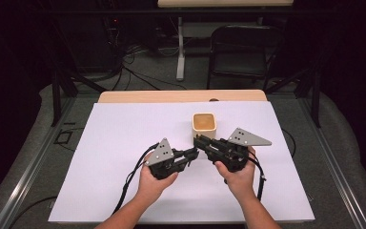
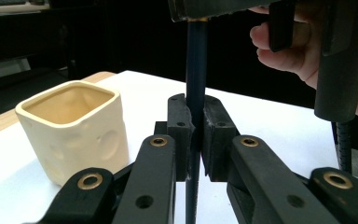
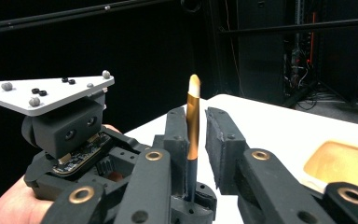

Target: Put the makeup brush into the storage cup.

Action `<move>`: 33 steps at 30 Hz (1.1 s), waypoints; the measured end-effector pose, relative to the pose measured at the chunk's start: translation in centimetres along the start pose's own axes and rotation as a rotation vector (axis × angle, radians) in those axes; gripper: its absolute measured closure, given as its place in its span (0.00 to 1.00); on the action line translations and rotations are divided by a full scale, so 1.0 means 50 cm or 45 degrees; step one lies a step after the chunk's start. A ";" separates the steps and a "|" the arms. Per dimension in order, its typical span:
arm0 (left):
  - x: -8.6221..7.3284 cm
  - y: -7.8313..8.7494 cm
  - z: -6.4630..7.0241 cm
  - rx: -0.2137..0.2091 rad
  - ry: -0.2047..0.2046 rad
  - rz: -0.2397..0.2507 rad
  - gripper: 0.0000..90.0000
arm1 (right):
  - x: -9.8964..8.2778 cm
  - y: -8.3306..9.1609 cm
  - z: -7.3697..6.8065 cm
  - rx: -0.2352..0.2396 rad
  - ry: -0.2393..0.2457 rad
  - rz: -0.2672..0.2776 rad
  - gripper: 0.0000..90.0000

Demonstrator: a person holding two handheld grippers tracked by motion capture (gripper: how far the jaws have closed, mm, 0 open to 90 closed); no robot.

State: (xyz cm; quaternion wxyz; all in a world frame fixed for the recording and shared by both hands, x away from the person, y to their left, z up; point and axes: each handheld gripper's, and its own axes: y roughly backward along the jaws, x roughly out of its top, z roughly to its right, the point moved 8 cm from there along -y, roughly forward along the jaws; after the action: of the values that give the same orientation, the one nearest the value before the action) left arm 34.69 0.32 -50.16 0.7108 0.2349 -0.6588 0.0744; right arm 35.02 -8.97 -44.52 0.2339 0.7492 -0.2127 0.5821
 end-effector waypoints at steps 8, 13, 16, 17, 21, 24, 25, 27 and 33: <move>-0.001 -0.002 0.000 -0.003 -0.004 -0.001 0.93 | -0.001 0.000 -0.002 0.017 0.033 -0.005 0.93; -0.001 -0.002 0.002 -0.001 -0.012 -0.002 0.92 | -0.001 0.002 -0.001 0.031 0.014 -0.013 0.93; 0.000 -0.001 0.001 0.013 -0.023 -0.004 0.91 | 0.000 0.002 -0.001 0.029 0.017 -0.014 0.93; 0.000 -0.001 0.001 0.017 -0.023 -0.002 0.89 | 0.000 0.003 -0.001 0.026 0.020 -0.020 0.93; 0.002 0.001 0.001 0.032 -0.019 -0.016 0.80 | 0.004 0.006 0.001 0.005 0.047 -0.027 0.93; 0.003 0.004 0.000 0.041 -0.030 -0.026 0.78 | 0.007 0.009 0.003 -0.004 0.057 -0.039 0.93; 0.004 0.004 0.000 0.039 -0.031 -0.025 0.78 | 0.008 0.009 0.003 -0.005 0.055 -0.044 0.93; 0.005 0.005 0.001 0.039 -0.036 -0.023 0.78 | 0.006 0.009 0.003 -0.008 0.059 -0.061 0.93; 0.011 0.003 0.007 0.016 -0.058 -0.018 0.82 | -0.002 0.003 -0.001 -0.010 0.097 -0.106 0.93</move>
State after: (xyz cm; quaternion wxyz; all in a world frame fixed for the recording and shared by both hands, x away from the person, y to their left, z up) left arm 34.37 0.18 -49.58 0.6947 0.2456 -0.6726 0.0684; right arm 34.85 -9.05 -44.58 0.2687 0.7337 -0.1743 0.5993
